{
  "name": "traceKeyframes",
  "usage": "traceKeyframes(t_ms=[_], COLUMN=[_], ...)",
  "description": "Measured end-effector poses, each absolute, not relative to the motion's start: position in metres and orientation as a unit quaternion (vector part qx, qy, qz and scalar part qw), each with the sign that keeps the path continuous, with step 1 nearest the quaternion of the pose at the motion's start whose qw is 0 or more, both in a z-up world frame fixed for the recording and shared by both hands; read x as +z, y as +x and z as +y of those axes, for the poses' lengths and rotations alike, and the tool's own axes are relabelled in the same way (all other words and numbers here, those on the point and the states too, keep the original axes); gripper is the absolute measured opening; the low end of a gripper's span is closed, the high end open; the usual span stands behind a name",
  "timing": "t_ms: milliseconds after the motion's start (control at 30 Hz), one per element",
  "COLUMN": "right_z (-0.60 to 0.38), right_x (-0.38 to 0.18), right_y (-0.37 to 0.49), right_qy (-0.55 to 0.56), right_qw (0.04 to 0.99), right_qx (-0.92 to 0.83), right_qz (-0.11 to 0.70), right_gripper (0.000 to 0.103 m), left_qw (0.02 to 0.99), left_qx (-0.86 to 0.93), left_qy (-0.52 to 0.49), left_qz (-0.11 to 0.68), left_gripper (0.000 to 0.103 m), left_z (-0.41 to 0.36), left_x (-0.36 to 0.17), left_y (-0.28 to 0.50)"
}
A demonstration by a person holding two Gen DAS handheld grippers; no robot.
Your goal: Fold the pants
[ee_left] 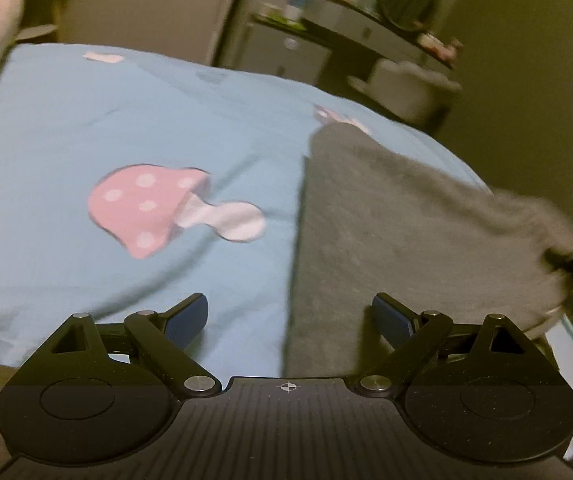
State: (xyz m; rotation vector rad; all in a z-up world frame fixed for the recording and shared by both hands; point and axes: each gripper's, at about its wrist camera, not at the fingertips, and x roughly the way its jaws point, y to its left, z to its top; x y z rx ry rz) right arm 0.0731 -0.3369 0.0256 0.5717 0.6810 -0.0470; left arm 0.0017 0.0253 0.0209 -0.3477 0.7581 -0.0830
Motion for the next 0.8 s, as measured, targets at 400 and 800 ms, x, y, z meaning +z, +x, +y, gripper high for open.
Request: traceKeyframes(t_ms=[400, 800], right_z=[-0.359, -0.357], right_x=[-0.011, -0.018], right_y=[0.067, 0.064], right_qy=[0.357, 0.369], right_qw=[0.861, 0.860], right_qx=[-0.001, -0.005], right_qz=[0.363, 0.353], right_gripper=[0.068, 0.049], left_qw=[0.904, 0.908], left_qx=[-0.104, -0.047], left_qy=[-0.067, -0.041], left_qz=[0.410, 0.415], left_gripper=[0.095, 0.086], left_z=[-0.023, -0.031], left_x=[0.015, 0.007], left_y=[-0.007, -0.003])
